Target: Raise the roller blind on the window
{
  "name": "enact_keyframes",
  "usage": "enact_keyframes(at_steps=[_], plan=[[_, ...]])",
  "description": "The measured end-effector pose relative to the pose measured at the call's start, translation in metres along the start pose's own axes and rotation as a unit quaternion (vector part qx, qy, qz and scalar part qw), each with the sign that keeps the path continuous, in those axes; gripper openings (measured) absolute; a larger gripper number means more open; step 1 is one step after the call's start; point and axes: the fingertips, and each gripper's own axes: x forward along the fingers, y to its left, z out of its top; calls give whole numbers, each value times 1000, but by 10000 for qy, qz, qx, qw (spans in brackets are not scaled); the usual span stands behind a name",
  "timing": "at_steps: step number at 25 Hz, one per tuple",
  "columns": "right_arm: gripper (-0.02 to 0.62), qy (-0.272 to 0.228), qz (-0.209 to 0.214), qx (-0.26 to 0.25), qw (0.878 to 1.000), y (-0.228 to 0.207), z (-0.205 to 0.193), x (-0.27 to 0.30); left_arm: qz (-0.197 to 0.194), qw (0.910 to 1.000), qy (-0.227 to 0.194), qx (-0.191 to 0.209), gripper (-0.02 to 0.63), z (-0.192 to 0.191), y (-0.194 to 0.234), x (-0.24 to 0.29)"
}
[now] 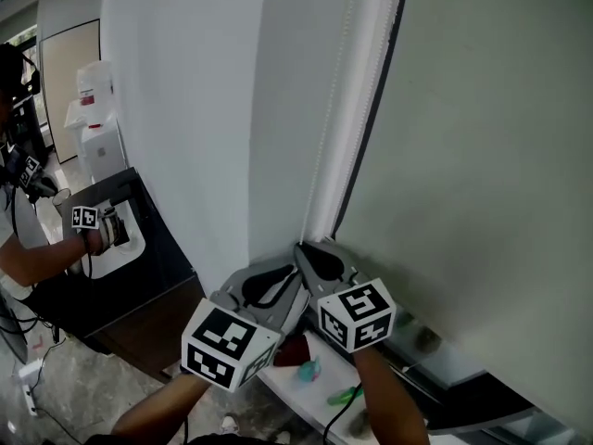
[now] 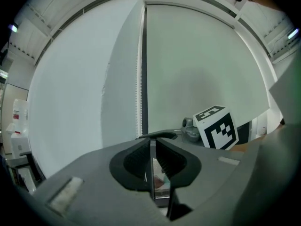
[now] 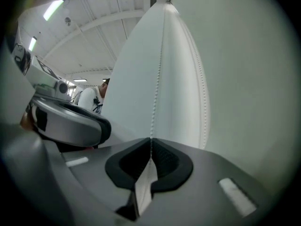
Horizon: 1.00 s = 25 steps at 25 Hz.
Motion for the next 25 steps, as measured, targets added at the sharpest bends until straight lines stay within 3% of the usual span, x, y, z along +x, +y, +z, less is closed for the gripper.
enact_keyframes(at_steps=[12,18,22,25], plan=[[15,33,-496,81,9987,-5,-17,-56,-600,9977,95,316,103,26,-16,41],[15,8,-537,76,9985,0,-17,-70,-962,9941,-95,483,103,41,-31,52],[15,21,-572,76,9983,4,-16,-74,-1005,9926,-221,644,101,49,-35,50],[15,3,-582,81,9983,4,-14,-76,-1039,9921,-220,675,55,52,-37,53]])
